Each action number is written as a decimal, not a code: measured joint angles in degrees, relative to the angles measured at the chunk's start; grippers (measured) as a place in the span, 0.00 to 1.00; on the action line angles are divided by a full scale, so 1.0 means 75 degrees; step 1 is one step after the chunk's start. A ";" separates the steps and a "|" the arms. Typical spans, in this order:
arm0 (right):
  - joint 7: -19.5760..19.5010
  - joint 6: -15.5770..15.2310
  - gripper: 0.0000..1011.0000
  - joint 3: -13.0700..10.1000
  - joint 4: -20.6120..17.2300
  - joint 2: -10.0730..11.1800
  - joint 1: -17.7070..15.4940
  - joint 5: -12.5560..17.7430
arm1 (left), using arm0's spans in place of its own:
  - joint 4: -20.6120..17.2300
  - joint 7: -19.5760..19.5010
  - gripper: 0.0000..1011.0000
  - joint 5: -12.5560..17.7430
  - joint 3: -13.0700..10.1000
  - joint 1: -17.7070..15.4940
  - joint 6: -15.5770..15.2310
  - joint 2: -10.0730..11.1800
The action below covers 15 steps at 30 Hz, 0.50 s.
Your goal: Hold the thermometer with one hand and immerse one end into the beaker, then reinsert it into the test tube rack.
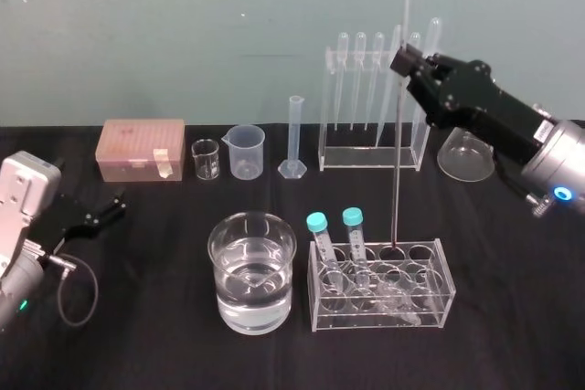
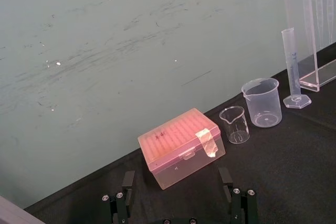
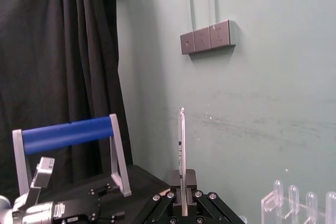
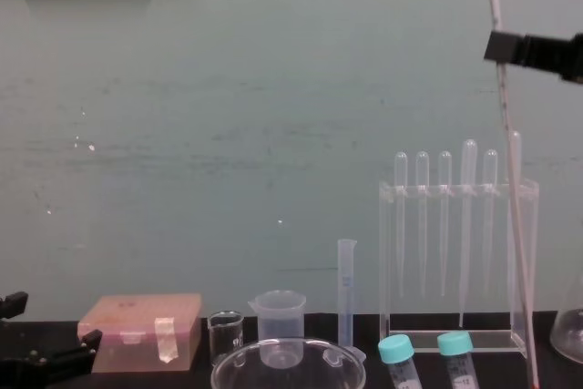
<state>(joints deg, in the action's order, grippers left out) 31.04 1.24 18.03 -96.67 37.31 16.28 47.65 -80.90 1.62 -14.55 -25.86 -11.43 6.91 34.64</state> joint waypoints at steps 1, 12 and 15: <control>0.0006 0.0004 0.05 0.0013 0.0026 -0.0017 0.0000 -0.0019 | 0.0000 0.0000 1.00 0.0000 0.0000 0.0000 0.0000 0.0000; -0.0003 0.0102 0.05 0.0112 0.0379 -0.0274 -0.0004 -0.0276 | 0.0000 0.0000 1.00 0.0000 0.0000 0.0000 0.0000 0.0000; -0.0038 0.0100 0.05 0.0126 0.0459 -0.0326 -0.0032 -0.0343 | 0.0000 0.0000 1.00 0.0000 0.0000 0.0000 0.0000 0.0001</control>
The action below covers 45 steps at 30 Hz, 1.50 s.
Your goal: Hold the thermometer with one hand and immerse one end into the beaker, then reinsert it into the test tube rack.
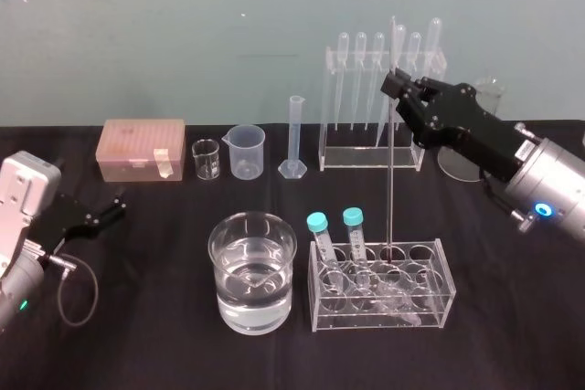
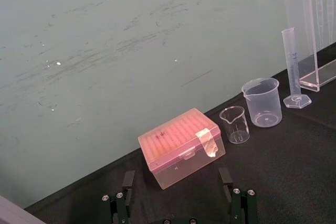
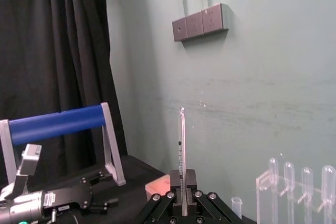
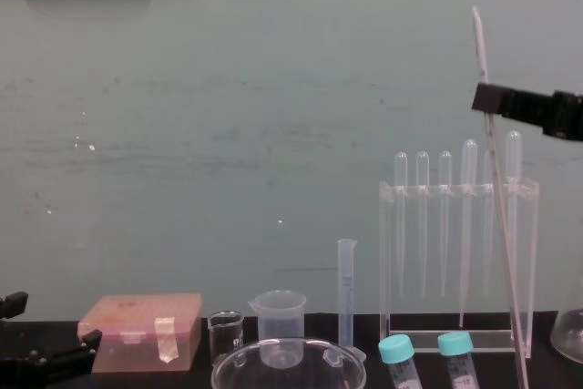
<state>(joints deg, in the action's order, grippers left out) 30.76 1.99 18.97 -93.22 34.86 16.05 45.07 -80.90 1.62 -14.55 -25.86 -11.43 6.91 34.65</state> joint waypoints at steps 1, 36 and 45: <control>-0.0006 -0.0005 0.05 0.0002 0.0017 -0.0010 -0.0010 -0.0010 | 0.0000 0.0000 1.00 0.0000 0.0000 0.0000 0.0000 0.0000; -0.0008 -0.0164 0.05 0.0066 0.0447 -0.0288 -0.0154 -0.0408 | 0.0000 0.0000 1.00 0.0000 0.0000 0.0000 0.0000 0.0000; 0.0001 -0.0228 0.05 0.0105 0.0488 -0.0307 -0.0126 -0.0463 | 0.0000 0.0000 1.00 0.0000 0.0000 0.0000 0.0000 0.0000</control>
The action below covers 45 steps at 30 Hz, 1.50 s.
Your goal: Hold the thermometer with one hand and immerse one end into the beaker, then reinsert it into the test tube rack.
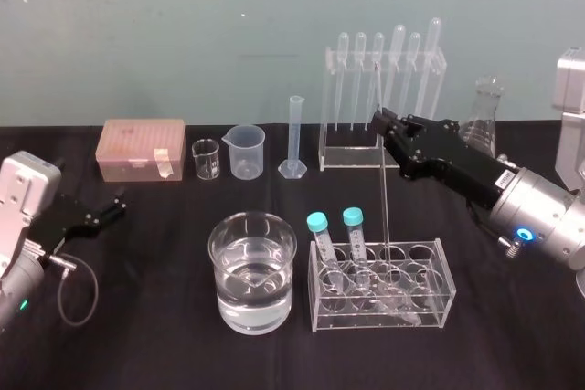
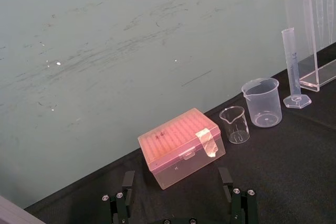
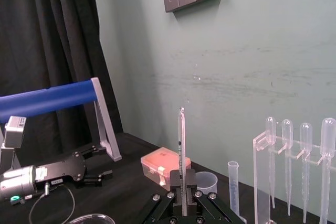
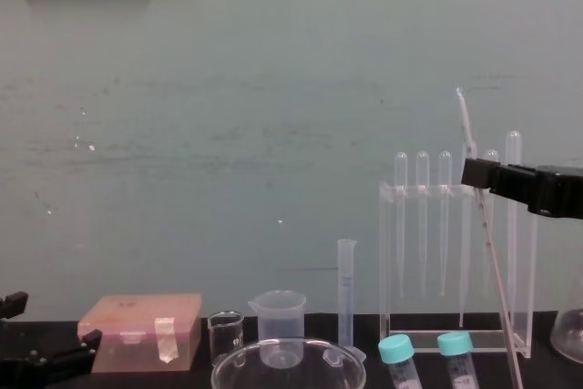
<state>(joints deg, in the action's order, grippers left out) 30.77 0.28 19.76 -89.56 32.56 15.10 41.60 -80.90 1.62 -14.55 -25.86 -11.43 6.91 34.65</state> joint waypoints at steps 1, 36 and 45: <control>-0.0001 -0.0006 0.05 0.0003 0.0003 0.0001 0.0003 -0.0007 | 0.0000 0.0000 1.00 0.0000 0.0000 0.0000 0.0000 0.0000; -0.0021 -0.0026 0.61 0.0015 0.0019 0.0002 0.0023 -0.0054 | 0.0000 0.0000 1.00 0.0000 0.0000 0.0000 0.0000 0.0000; -0.0025 -0.0017 0.85 0.0009 0.0013 0.0001 0.0019 -0.0046 | 0.0000 0.0000 1.00 0.0000 0.0000 0.0000 0.0000 0.0000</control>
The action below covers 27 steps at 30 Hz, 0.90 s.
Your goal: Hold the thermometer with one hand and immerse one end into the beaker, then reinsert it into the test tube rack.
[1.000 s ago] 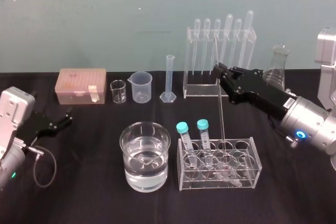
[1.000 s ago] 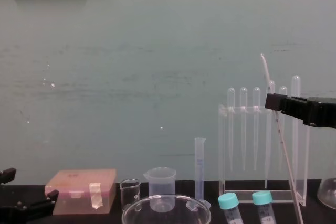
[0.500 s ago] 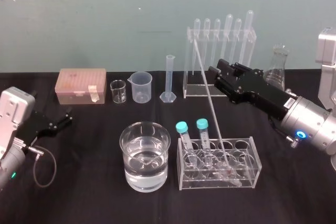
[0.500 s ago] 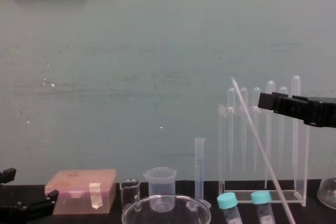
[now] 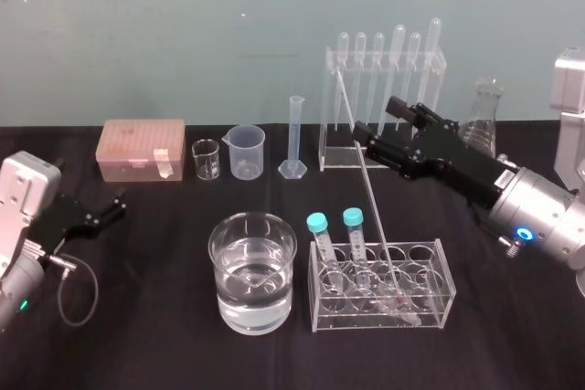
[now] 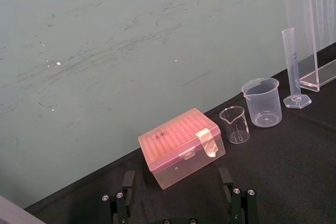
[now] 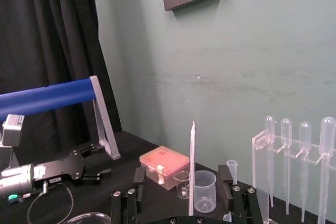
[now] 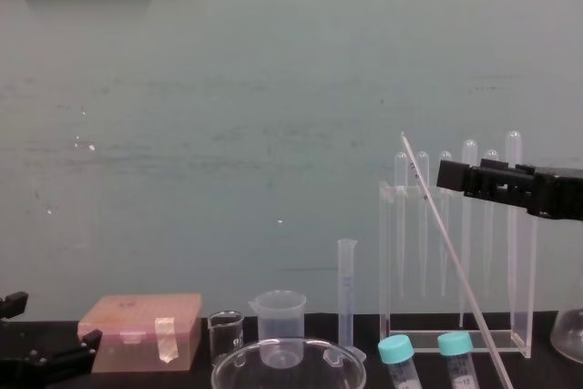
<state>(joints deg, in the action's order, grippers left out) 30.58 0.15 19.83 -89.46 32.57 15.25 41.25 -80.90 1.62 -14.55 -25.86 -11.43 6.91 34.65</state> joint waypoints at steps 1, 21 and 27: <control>-0.0040 0.0039 0.91 -0.0030 -0.0015 -0.0012 -0.0020 -0.0007 | 0.0000 0.0000 1.00 0.0000 0.0000 0.0000 0.0000 0.0000; -0.3868 -0.0136 0.99 -0.0376 0.0788 -0.0485 -0.0788 -0.3093 | 0.0000 0.0000 1.00 0.0000 0.0000 0.0000 0.0000 0.0000; -0.3833 -0.0233 0.99 -0.0381 0.0918 -0.0576 -0.0832 -0.3225 | 0.0000 0.0000 1.00 0.0000 0.0000 0.0000 0.0000 0.0000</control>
<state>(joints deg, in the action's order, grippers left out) 1.83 -1.60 16.97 -82.58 28.25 9.01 17.07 -80.90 1.62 -14.55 -25.86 -11.43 6.91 34.65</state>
